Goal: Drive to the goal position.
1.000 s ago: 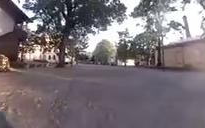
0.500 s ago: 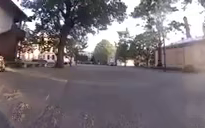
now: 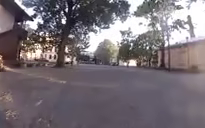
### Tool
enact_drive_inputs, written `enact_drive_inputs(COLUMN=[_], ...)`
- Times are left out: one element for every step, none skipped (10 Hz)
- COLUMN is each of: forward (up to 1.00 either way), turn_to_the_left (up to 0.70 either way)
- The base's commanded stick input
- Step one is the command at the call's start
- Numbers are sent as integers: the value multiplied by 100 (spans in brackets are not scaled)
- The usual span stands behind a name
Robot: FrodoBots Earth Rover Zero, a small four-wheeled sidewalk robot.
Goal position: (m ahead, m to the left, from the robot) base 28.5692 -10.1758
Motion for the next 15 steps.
enact_drive_inputs(forward=[70, 70, 70, 70, 70, 70, 70, 70, 70, 70, 70, 70, 70, 70, 70], turn_to_the_left=[35, 35, 35, 35, 35, 35, 35, 33, 3, 0, 0, 0, 0, 0, 0])
